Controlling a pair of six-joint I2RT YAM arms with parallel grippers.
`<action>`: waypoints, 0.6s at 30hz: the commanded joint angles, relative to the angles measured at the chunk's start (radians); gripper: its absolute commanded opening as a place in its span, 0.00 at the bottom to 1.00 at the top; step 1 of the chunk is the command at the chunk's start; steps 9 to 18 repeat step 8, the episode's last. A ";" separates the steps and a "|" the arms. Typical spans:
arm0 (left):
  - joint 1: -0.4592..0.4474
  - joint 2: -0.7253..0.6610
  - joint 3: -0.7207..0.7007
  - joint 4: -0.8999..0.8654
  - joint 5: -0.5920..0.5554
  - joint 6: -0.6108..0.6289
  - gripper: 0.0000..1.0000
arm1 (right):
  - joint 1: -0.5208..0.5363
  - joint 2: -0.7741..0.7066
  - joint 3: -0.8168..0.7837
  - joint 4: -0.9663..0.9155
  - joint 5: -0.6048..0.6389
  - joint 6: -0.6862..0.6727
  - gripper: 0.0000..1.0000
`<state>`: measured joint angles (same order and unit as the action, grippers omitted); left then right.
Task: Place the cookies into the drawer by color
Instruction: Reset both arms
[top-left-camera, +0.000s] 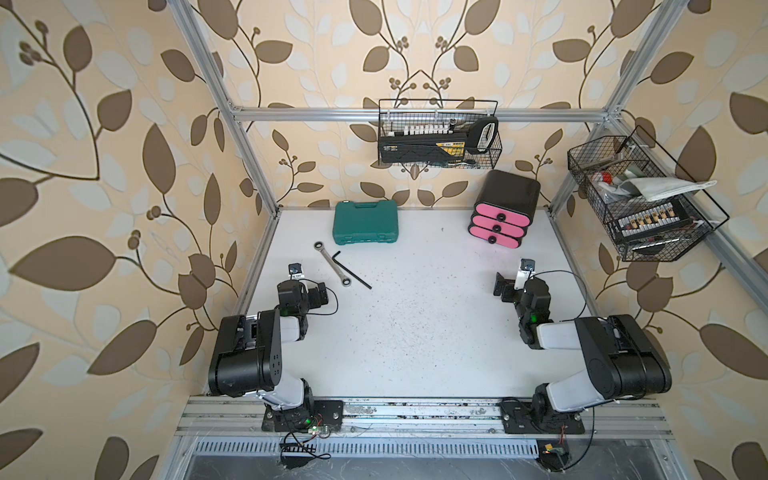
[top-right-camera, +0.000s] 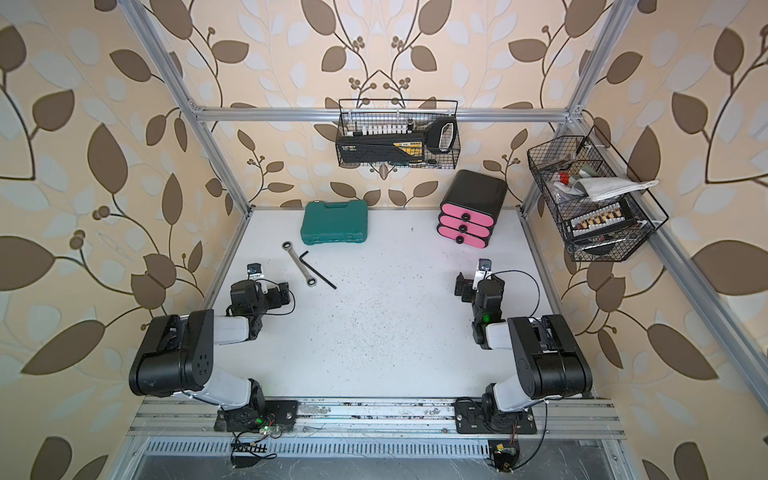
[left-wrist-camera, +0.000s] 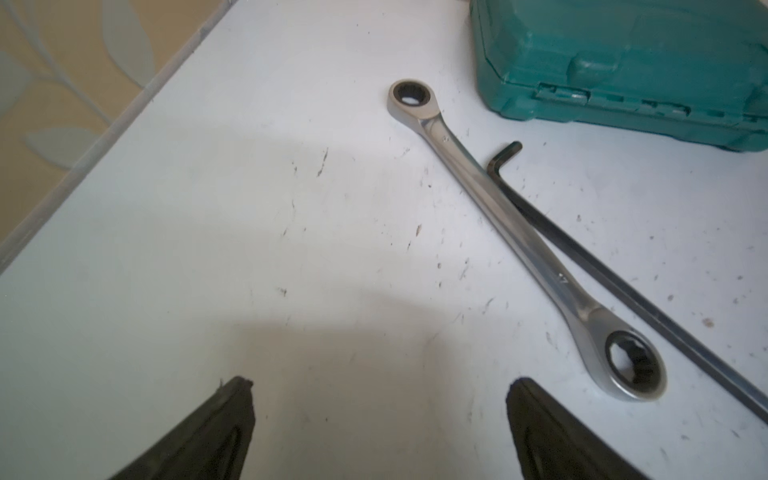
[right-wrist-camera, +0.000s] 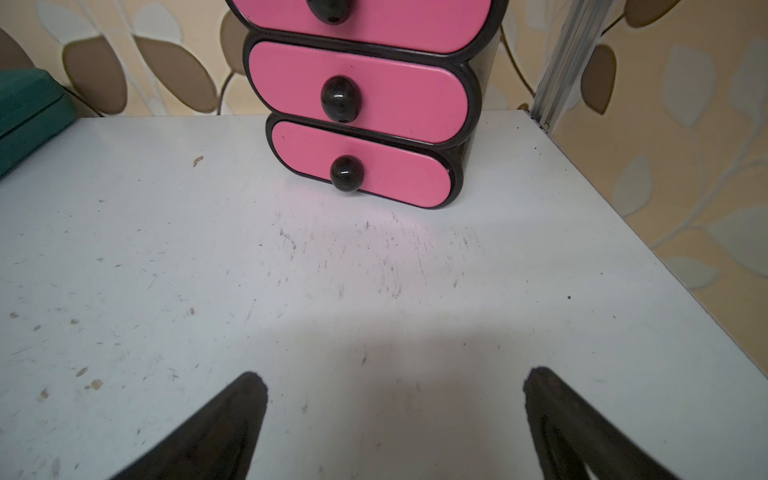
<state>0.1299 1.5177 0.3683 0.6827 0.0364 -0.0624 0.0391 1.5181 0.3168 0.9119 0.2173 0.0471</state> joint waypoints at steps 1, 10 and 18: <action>-0.003 -0.025 0.026 0.039 0.028 -0.014 0.98 | 0.003 0.009 0.027 0.003 0.018 -0.013 0.99; -0.005 -0.025 0.027 0.040 0.028 -0.014 0.98 | 0.005 0.003 0.024 0.002 0.016 -0.012 0.99; -0.005 -0.025 0.027 0.040 0.028 -0.014 0.98 | 0.005 0.003 0.024 0.002 0.016 -0.012 0.99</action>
